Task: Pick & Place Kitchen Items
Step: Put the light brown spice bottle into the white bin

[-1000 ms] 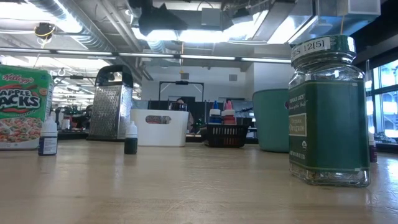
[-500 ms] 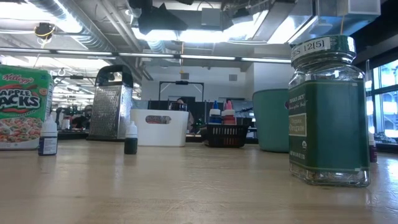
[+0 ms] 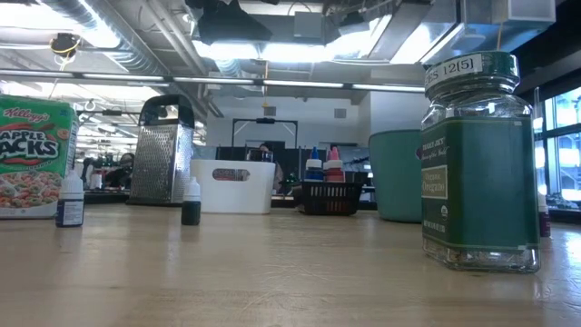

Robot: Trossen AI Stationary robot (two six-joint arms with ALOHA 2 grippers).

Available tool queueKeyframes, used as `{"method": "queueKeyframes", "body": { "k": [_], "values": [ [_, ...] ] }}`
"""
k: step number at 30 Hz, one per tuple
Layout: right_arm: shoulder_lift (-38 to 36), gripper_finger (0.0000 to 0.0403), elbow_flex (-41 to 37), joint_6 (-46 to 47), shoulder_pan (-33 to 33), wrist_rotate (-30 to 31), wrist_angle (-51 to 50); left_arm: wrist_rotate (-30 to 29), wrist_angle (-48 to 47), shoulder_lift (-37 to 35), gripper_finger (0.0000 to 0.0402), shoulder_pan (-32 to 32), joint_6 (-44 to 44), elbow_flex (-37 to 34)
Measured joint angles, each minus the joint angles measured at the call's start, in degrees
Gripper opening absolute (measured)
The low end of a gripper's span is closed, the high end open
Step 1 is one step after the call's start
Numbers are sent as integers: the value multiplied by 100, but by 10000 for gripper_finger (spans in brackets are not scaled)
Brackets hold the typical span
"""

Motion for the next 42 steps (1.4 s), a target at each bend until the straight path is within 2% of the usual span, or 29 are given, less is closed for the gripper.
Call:
{"method": "queueKeyframes", "body": {
  "k": [4,18,27,42],
  "values": [
    [125,400,0,0,117,306,15,-2,4,0,292,0,35,0],
    [1112,400,0,447,117,244,234,-4,30,0,292,2,-8,0],
    [1639,400,0,450,-44,510,451,-208,30,0,292,2,-20,0],
    [1782,400,0,536,-444,797,426,-219,30,0,292,-246,-18,0]
  ]
}}
